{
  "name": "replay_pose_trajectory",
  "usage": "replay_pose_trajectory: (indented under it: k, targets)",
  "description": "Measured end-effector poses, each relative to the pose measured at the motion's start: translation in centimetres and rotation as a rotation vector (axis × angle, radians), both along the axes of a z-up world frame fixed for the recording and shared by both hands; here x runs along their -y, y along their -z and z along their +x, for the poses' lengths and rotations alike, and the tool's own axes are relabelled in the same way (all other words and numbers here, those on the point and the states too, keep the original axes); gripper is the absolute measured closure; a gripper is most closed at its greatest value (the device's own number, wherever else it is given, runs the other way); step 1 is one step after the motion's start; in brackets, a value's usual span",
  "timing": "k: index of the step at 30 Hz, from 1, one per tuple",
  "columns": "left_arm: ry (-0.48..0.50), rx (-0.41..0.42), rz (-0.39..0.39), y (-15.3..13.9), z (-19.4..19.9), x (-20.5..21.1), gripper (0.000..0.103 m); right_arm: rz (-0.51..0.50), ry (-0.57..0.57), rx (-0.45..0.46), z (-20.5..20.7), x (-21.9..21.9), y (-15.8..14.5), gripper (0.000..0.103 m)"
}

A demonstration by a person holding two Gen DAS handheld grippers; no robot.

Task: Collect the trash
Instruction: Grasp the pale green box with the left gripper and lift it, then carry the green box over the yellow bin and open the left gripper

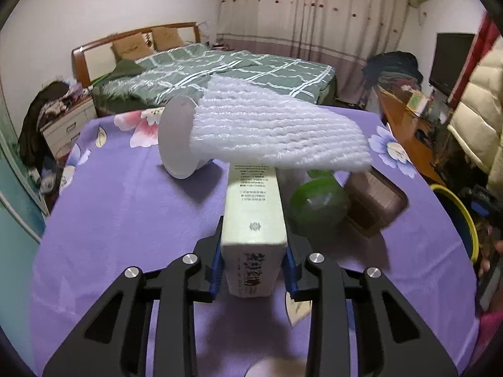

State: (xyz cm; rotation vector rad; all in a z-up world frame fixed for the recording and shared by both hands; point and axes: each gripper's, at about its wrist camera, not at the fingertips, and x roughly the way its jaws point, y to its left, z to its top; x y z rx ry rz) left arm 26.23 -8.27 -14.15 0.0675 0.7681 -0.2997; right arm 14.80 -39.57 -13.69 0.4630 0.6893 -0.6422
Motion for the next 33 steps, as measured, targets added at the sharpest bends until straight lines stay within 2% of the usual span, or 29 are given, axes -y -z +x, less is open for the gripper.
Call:
replay_pose_trajectory:
  k: [4,9,18,24,29,33]
  targets:
    - [0.038,0.035,0.025,-2.0,-2.7,-0.7,0.072,-0.001,0.000,0.000,0.0,0.0,0.0,0.043]
    - [0.089,0.054,0.007,-4.7,-5.1,-1.5,0.072,-0.001,0.000,0.003,-0.1,-0.1,-0.1,0.043]
    - [0.268,0.066,0.011,-8.7,-10.4,1.5,0.072,-0.001,-0.038,0.032,-0.7,-0.6,-1.2,0.043]
    - [0.383,0.076,-0.036,-9.8,-12.0,5.8,0.072,-0.038,-0.068,0.073,-3.5,-0.8,-3.1,0.043]
    - [0.509,0.064,-0.053,-9.0,-11.5,12.6,0.072,-0.091,-0.028,0.096,-7.1,0.6,-4.8,0.043]
    - [0.595,0.045,-0.068,-8.0,-10.4,18.2,0.072,-0.114,0.000,0.095,-9.5,2.1,-5.3,0.038]
